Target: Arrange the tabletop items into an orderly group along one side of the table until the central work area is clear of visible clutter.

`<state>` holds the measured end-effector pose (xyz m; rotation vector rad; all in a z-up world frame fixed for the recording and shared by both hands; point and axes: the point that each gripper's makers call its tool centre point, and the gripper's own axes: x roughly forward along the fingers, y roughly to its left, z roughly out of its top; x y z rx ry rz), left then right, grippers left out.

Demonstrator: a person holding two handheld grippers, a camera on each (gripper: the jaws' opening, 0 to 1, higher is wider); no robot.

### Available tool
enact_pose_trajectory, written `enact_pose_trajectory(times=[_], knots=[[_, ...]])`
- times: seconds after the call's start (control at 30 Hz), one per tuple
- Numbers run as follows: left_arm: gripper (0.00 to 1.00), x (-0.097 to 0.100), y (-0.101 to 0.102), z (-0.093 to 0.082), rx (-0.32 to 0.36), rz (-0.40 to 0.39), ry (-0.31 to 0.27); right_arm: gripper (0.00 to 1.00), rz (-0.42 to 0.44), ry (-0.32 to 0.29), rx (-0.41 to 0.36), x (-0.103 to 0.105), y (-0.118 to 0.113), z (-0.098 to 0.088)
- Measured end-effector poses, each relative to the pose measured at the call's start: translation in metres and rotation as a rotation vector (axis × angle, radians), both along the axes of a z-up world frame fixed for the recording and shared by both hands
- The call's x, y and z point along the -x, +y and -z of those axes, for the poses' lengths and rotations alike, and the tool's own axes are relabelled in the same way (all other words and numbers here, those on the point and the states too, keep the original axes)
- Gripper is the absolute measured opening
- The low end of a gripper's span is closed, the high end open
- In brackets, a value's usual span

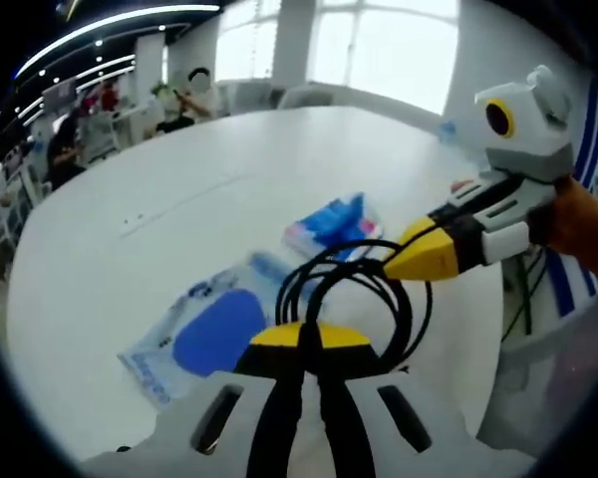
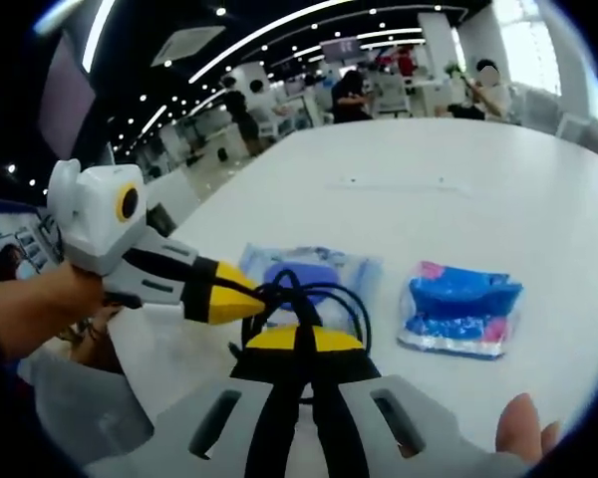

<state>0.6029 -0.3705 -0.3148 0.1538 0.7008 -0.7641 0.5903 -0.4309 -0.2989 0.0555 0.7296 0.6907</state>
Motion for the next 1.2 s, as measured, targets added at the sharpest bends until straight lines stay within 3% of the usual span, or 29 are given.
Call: enact_pose_trajectory(times=[0.43, 0.97, 1.2], knots=[[0.00, 0.016, -0.035, 0.016, -0.004, 0.026, 0.037, 0.03, 0.026, 0.045, -0.008, 0.016, -0.032, 0.015], [0.00, 0.019, -0.047, 0.052, -0.022, 0.019, 0.108, 0.03, 0.027, 0.134, -0.026, 0.017, -0.046, 0.055], [0.00, 0.016, -0.048, 0.058, -0.021, 0.014, 0.124, 0.03, 0.044, 0.166, -0.058, 0.012, -0.049, 0.066]])
